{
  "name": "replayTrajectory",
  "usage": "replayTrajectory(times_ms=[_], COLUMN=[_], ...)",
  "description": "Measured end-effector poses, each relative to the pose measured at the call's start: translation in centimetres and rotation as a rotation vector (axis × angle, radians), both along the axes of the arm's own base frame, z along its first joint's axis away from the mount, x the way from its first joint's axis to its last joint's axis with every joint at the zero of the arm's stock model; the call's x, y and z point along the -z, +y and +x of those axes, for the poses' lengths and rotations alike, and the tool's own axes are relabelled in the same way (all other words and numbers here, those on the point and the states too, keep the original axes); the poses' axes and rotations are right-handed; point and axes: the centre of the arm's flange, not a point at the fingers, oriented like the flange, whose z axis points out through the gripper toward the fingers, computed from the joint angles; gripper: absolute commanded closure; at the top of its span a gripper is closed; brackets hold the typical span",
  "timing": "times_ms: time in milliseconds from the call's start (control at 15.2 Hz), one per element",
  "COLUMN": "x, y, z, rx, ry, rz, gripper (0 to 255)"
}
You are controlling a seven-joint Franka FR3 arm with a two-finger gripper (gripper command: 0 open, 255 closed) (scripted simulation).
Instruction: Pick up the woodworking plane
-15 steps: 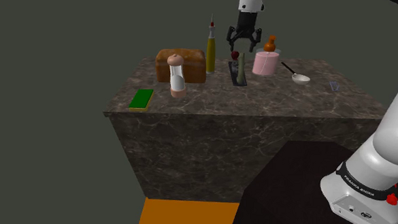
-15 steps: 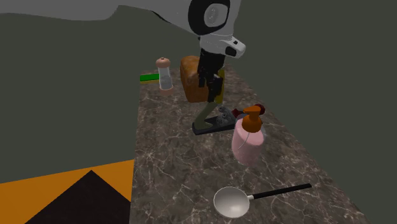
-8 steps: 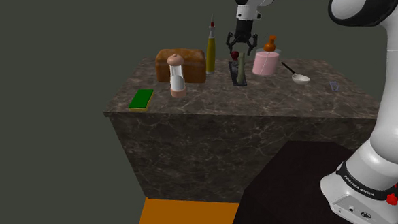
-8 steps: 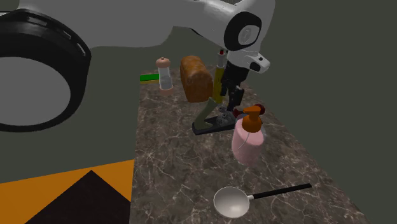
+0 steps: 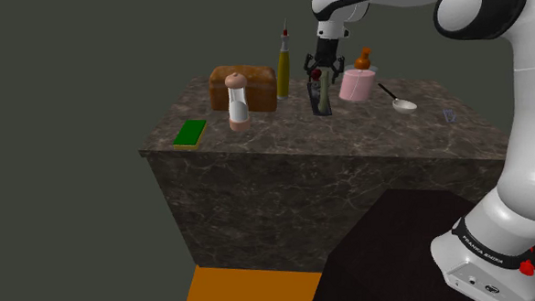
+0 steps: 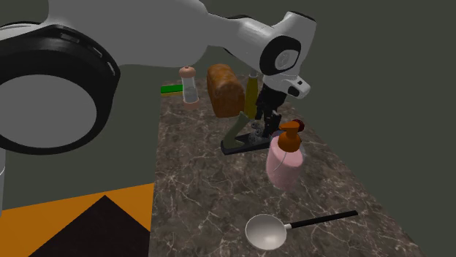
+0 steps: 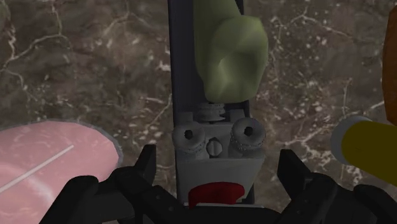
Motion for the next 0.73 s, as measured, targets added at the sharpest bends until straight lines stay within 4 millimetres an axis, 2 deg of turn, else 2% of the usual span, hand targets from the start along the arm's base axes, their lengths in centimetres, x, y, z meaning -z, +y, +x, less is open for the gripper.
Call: replayTrajectory(times_ms=[66,726], x=[0.26,0.32], y=[0.03,0.07], z=[0.05,0.07], rx=[0.0,0.0], ry=[0.0,-0.002], rz=[0.0,-0.001], gripper=[255,255])
